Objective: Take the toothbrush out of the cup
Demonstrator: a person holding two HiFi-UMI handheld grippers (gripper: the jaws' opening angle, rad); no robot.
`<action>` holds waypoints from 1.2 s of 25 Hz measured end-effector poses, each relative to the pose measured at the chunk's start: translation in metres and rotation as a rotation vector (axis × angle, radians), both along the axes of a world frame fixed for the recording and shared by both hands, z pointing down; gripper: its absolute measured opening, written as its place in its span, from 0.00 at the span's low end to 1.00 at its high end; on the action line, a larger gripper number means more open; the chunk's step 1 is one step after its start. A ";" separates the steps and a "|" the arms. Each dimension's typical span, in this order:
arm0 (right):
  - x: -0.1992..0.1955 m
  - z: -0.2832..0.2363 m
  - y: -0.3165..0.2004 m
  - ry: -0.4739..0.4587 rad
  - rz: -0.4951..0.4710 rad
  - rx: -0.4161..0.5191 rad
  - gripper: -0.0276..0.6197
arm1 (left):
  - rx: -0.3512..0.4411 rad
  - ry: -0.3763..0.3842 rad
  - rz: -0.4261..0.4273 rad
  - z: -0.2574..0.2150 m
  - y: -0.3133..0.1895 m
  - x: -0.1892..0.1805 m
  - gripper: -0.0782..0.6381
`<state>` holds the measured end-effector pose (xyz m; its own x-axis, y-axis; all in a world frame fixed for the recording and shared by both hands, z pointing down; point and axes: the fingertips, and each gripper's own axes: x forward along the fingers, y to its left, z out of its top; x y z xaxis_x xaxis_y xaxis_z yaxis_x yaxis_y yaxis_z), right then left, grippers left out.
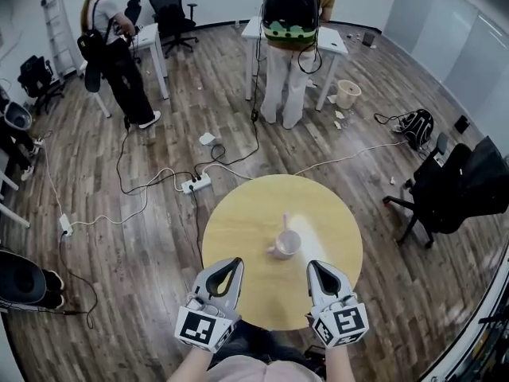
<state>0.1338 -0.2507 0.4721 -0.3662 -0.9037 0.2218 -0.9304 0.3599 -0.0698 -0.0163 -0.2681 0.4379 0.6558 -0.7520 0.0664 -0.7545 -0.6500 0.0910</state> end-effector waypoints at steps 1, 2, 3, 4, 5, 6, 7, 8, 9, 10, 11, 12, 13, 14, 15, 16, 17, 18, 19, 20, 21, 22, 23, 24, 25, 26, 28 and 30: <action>0.004 0.006 -0.009 -0.001 0.008 -0.016 0.05 | -0.007 -0.001 0.013 0.006 -0.006 0.005 0.10; 0.007 0.011 -0.018 -0.004 0.011 -0.031 0.05 | -0.016 -0.005 0.020 0.012 -0.013 0.010 0.10; 0.010 0.017 -0.027 -0.007 0.009 -0.044 0.05 | -0.027 -0.010 0.022 0.017 -0.019 0.014 0.10; 0.012 0.022 -0.038 -0.009 0.005 -0.056 0.05 | -0.037 -0.014 0.022 0.022 -0.026 0.017 0.10; 0.013 0.028 -0.048 -0.008 -0.002 -0.069 0.05 | -0.045 -0.017 0.022 0.027 -0.032 0.021 0.10; 0.015 0.034 -0.058 -0.005 -0.011 -0.086 0.05 | -0.049 -0.020 0.023 0.031 -0.038 0.025 0.10; 0.015 0.041 -0.068 -0.004 -0.023 -0.106 0.05 | -0.049 -0.021 0.024 0.034 -0.043 0.029 0.10; 0.015 0.049 -0.078 -0.005 -0.037 -0.129 0.06 | -0.043 -0.017 0.025 0.036 -0.048 0.033 0.10; 0.013 0.056 -0.088 -0.008 -0.054 -0.153 0.10 | -0.034 -0.010 0.027 0.037 -0.053 0.038 0.10; 0.012 0.064 -0.098 -0.011 -0.072 -0.175 0.14 | -0.022 -0.004 0.032 0.039 -0.057 0.044 0.10; 0.010 0.072 -0.108 -0.011 -0.088 -0.194 0.17 | -0.008 0.001 0.040 0.040 -0.060 0.049 0.10; 0.007 0.080 -0.118 -0.006 -0.102 -0.209 0.18 | 0.004 0.006 0.049 0.042 -0.064 0.054 0.10; 0.005 0.087 -0.127 -0.001 -0.117 -0.224 0.19 | 0.009 0.009 0.057 0.045 -0.067 0.058 0.10; 0.002 0.094 -0.135 0.003 -0.130 -0.238 0.21 | 0.008 0.010 0.061 0.048 -0.069 0.061 0.10; 0.000 0.101 -0.143 0.005 -0.141 -0.253 0.23 | 0.000 0.012 0.061 0.052 -0.072 0.064 0.10; -0.001 0.108 -0.149 0.007 -0.148 -0.270 0.25 | -0.011 0.015 0.056 0.056 -0.075 0.065 0.10; -0.002 0.116 -0.154 0.009 -0.153 -0.288 0.26 | -0.023 0.019 0.050 0.060 -0.078 0.067 0.10; -0.001 0.124 -0.158 0.010 -0.155 -0.309 0.27 | -0.034 0.022 0.043 0.063 -0.080 0.068 0.10; -0.002 0.131 -0.161 0.008 -0.158 -0.332 0.30 | -0.042 0.023 0.039 0.066 -0.082 0.069 0.10; -0.003 0.138 -0.164 0.004 -0.162 -0.353 0.32 | -0.048 0.019 0.036 0.069 -0.083 0.068 0.10; -0.005 0.143 -0.166 0.001 -0.169 -0.372 0.32 | -0.054 0.014 0.033 0.072 -0.084 0.068 0.10; -0.009 0.148 -0.167 0.002 -0.177 -0.387 0.32 | -0.060 0.011 0.029 0.074 -0.085 0.066 0.10; -0.012 0.152 -0.168 0.012 -0.187 -0.398 0.30 | -0.068 0.010 0.025 0.076 -0.086 0.065 0.10; -0.015 0.154 -0.168 0.028 -0.195 -0.404 0.26 | -0.074 0.010 0.019 0.078 -0.086 0.063 0.10; -0.017 0.156 -0.168 0.045 -0.202 -0.406 0.20 | -0.079 0.010 0.014 0.079 -0.086 0.061 0.10; -0.018 0.157 -0.167 0.054 -0.207 -0.405 0.17 | -0.082 0.010 0.010 0.079 -0.086 0.060 0.10; -0.018 0.154 -0.166 0.047 -0.216 -0.397 0.16 | -0.082 0.014 0.003 0.078 -0.087 0.059 0.10; -0.017 0.147 -0.164 0.037 -0.224 -0.379 0.15 | -0.078 0.017 -0.003 0.075 -0.088 0.059 0.10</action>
